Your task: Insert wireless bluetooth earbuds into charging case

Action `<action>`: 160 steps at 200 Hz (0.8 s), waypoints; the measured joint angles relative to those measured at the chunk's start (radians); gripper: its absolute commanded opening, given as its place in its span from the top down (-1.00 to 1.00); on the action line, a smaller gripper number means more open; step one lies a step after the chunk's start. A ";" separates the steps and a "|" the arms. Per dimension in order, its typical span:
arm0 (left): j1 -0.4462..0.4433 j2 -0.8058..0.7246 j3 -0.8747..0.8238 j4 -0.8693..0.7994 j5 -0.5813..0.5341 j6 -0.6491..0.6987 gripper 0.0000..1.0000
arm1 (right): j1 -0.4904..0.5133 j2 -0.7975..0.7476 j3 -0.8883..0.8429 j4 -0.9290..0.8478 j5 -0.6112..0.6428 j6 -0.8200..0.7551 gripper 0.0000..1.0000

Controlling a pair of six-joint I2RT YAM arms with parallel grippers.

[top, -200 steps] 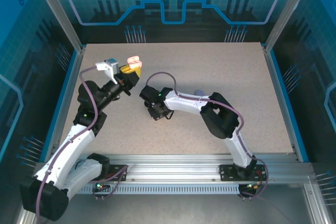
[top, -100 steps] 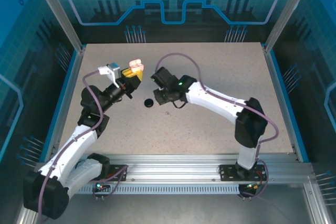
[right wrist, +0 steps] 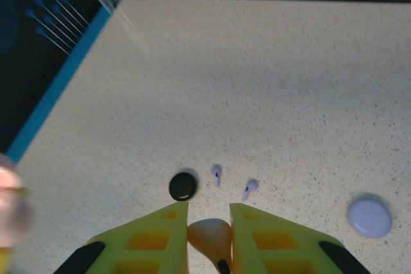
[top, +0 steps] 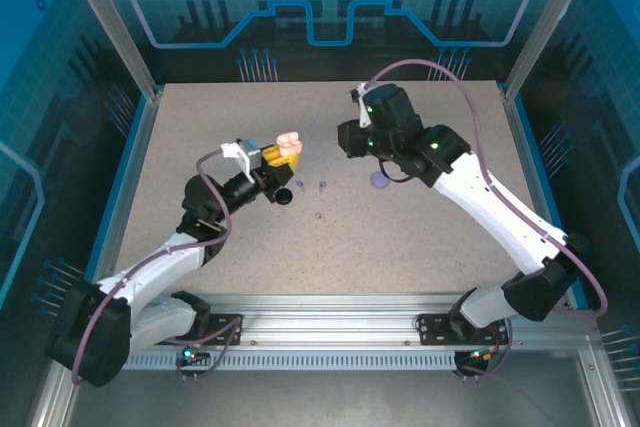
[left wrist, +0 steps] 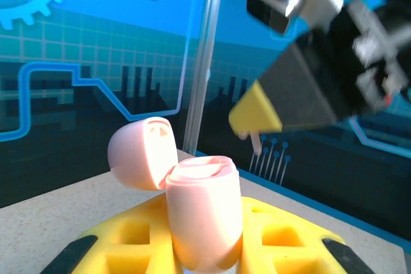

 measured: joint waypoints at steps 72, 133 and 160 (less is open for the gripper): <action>-0.138 0.144 0.015 0.095 -0.066 0.196 1.00 | 0.014 -0.125 -0.063 0.136 -0.046 0.023 0.59; -0.165 0.216 0.091 0.156 -0.071 0.286 1.00 | 0.102 -0.183 -0.189 0.294 -0.053 0.014 0.59; -0.165 0.219 0.109 0.172 -0.070 0.302 1.00 | 0.137 -0.214 -0.251 0.363 -0.051 -0.001 0.59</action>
